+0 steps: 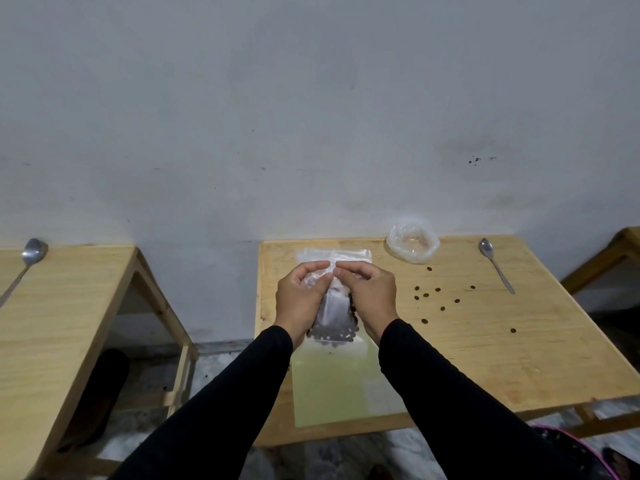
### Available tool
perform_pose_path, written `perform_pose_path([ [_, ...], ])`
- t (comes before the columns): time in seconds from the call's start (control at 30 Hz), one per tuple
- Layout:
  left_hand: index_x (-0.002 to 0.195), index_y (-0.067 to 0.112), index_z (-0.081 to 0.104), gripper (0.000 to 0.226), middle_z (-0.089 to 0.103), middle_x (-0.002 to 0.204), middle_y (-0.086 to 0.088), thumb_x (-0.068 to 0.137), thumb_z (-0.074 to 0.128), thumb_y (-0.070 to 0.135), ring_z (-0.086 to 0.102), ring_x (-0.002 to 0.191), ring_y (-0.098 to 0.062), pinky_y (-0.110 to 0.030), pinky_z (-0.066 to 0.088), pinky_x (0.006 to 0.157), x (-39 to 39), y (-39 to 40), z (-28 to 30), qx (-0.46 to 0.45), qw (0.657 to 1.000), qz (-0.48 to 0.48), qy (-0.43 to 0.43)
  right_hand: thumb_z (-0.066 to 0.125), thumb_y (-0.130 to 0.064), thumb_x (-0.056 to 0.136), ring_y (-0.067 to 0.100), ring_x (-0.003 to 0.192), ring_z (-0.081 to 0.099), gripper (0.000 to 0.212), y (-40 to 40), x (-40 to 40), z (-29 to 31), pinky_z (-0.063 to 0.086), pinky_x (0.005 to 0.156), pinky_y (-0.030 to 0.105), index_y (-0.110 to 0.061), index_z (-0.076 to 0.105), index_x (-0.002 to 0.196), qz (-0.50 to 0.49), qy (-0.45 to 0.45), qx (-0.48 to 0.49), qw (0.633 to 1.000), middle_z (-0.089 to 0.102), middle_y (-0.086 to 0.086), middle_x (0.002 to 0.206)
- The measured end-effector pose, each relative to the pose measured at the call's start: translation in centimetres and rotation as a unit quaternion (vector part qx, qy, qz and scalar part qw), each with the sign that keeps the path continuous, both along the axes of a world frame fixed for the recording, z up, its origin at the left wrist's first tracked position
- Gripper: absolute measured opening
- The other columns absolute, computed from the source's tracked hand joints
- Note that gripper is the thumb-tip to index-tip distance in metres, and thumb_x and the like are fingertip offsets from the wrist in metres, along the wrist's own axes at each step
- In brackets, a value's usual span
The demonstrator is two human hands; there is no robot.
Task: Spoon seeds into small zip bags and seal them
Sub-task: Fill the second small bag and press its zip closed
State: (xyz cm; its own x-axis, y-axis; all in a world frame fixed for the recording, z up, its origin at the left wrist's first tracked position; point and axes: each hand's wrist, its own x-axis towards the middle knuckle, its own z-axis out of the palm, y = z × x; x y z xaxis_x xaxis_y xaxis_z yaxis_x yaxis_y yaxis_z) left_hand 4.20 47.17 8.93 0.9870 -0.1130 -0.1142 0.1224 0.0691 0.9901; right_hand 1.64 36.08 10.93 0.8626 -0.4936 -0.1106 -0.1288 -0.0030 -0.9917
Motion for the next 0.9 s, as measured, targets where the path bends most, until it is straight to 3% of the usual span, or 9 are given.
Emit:
perform_pose_path([
  [0.2,0.090,0.028,0.068,0.013,0.069,0.099,0.012,0.079,0.075,0.029,0.063,0.099,-0.007,-0.027,0.051,0.086,0.7,0.4,-0.5,0.006,1.000,0.013,-0.005,0.071,-0.013,0.081,0.011,0.080,0.063,0.010,0.5,0.8,0.1,0.052,0.076,0.024,-0.023,0.072,0.078,0.008,0.010,-0.055,0.998,0.070,-0.005,0.082],
  [0.3,0.085,0.024,0.068,0.004,0.068,0.093,0.014,0.084,0.070,0.022,0.061,0.086,0.006,-0.008,0.046,0.072,1.1,0.4,-0.2,0.031,0.998,0.049,-0.012,0.064,-0.012,0.087,0.005,0.075,0.058,0.014,0.6,1.3,0.0,0.048,0.074,0.021,-0.023,0.070,0.081,0.016,0.001,-0.072,0.997,0.068,-0.008,0.082],
  [0.37,0.087,0.024,0.068,0.007,0.068,0.093,0.015,0.087,0.066,0.018,0.060,0.079,0.009,-0.005,0.044,0.066,1.4,0.4,0.1,0.047,0.997,0.060,-0.024,0.058,-0.009,0.090,0.003,0.068,0.055,0.021,0.7,1.6,-0.1,0.047,0.071,0.021,-0.026,0.068,0.083,0.025,-0.006,-0.067,0.997,0.067,-0.009,0.083],
  [0.47,0.089,0.026,0.069,0.013,0.067,0.095,0.016,0.089,0.061,0.015,0.062,0.088,-0.001,-0.013,0.046,0.072,2.0,0.7,0.4,0.056,0.995,0.074,-0.028,0.058,-0.009,0.090,0.003,0.072,0.059,0.019,0.7,1.7,-0.4,0.048,0.069,0.014,-0.024,0.069,0.088,0.062,-0.013,-0.054,0.997,0.068,-0.011,0.089],
  [0.57,0.090,0.029,0.069,0.017,0.067,0.096,0.017,0.090,0.059,0.015,0.063,0.093,-0.006,-0.021,0.050,0.080,2.5,1.0,0.2,0.060,0.996,0.057,-0.030,0.068,-0.010,0.083,0.010,0.093,0.065,0.015,0.7,2.1,-0.6,0.051,0.087,0.026,-0.025,0.071,0.083,0.063,-0.004,-0.048,0.997,0.071,-0.011,0.090],
  [0.67,0.095,0.032,0.068,0.020,0.067,0.101,0.020,0.089,0.061,0.014,0.060,0.101,-0.001,-0.024,0.048,0.090,2.5,1.2,-0.1,0.057,0.998,0.013,-0.039,0.072,-0.012,0.080,0.015,0.094,0.065,0.013,0.5,2.6,-0.8,0.051,0.091,0.035,-0.025,0.072,0.078,0.041,0.008,-0.041,0.998,0.071,-0.010,0.090],
  [0.77,0.096,0.029,0.068,0.016,0.066,0.100,0.022,0.085,0.067,0.016,0.055,0.100,0.013,-0.016,0.042,0.089,2.4,1.1,-0.3,0.063,0.997,0.003,-0.047,0.071,-0.016,0.081,0.011,0.076,0.061,0.009,0.3,2.7,-1.0,0.051,0.078,0.031,-0.024,0.071,0.077,0.018,0.000,-0.046,0.999,0.069,-0.010,0.082],
  [0.9,0.091,0.023,0.070,0.009,0.069,0.096,0.016,0.087,0.066,0.016,0.058,0.085,0.014,-0.004,0.043,0.069,2.3,0.9,-0.2,0.051,0.997,0.030,-0.047,0.064,-0.015,0.085,0.007,0.049,0.045,0.010,0.7,2.8,-1.0,0.042,0.056,0.023,-0.023,0.068,0.080,0.010,-0.007,-0.065,0.998,0.062,-0.007,0.070],
])
